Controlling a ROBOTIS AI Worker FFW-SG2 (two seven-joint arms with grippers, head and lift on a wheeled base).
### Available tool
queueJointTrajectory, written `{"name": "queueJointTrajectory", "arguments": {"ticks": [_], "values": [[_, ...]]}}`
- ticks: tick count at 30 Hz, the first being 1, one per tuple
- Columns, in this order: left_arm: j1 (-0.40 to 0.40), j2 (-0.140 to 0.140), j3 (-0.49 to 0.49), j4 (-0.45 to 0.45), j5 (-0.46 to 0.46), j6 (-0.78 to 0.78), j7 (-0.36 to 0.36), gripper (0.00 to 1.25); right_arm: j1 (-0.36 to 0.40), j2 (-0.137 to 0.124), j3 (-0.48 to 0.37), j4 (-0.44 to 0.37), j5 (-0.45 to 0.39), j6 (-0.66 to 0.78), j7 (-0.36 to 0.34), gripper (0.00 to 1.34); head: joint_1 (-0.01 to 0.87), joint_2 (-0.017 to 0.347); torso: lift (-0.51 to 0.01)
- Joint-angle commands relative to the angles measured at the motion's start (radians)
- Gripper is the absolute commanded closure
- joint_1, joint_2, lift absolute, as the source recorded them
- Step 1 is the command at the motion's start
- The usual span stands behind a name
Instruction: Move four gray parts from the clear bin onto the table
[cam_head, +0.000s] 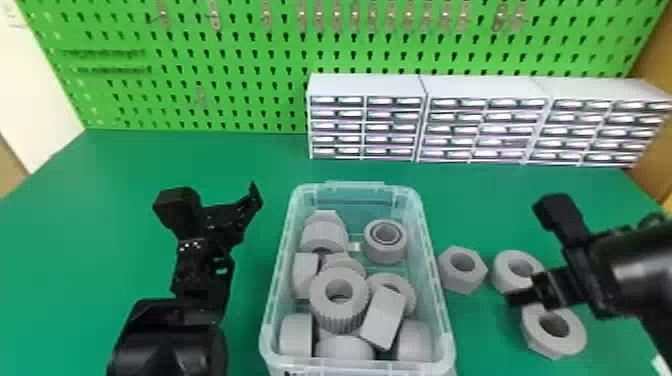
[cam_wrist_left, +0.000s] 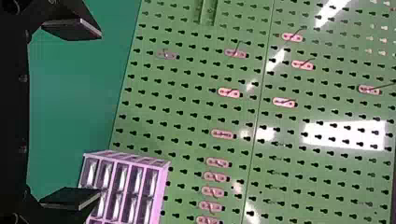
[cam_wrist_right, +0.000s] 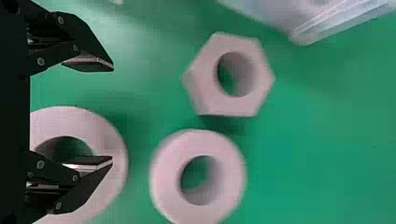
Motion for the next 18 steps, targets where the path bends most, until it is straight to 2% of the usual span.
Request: {"name": "queueJointTrajectory", "arguments": {"ticks": [1,6,18], "values": [[0.0,0.0,-0.002,0.0,0.0,0.001,0.0,0.1,-0.037,-0.02,0.024,-0.069,-0.011,0.003,0.0,0.55,0.693,0.072,-0.052],[0.001,0.0,0.0,0.0,0.0,-0.001,0.0,0.1,-0.074,-0.023,0.033,-0.106,-0.043,0.003,0.0,0.55,0.693,0.072,-0.052],[0.0,0.0,0.0,0.0,-0.008,0.001,0.0,0.1,-0.172,-0.013,0.095,-0.108,-0.092,0.003,0.0,0.55,0.693,0.072,-0.052]]}}
